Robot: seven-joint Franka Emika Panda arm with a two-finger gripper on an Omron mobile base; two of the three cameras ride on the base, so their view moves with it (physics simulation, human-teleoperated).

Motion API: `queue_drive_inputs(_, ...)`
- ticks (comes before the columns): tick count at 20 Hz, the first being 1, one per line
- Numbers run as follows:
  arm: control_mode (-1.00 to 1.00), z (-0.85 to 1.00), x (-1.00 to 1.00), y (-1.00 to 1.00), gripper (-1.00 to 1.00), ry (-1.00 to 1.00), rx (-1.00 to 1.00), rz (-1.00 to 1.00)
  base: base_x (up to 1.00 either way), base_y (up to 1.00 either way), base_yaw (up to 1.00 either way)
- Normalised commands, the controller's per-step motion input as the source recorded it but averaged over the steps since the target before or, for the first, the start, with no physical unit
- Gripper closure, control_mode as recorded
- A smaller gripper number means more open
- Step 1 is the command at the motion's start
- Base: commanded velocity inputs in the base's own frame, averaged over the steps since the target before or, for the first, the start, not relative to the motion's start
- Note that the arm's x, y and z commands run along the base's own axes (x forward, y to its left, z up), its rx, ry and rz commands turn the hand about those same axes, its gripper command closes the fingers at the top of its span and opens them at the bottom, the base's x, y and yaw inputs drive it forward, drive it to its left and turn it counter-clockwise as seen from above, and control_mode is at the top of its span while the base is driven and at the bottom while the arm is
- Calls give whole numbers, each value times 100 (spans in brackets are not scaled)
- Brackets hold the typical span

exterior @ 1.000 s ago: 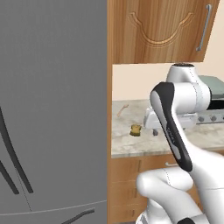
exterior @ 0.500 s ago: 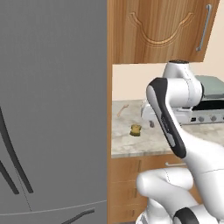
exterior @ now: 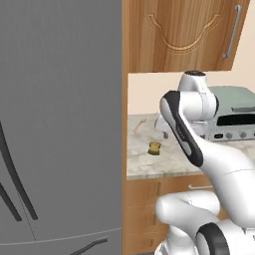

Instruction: Place the sponge inside the microwave to prepare for sanitizing.

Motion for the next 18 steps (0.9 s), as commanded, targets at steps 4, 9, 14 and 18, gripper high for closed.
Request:
queue_drive_inputs(4,-100,-34,50,0,-100,-1,-2,0,0,0,0)
queue_drive_inputs(9,-100,-41,51,-5,-100,4,-1,0,0,0,0)
queue_drive_inputs(14,-100,-42,58,-13,-100,6,0,0,0,0,0)
queue_drive_inputs(18,-100,-42,55,-5,-100,7,0,0,0,0,0)
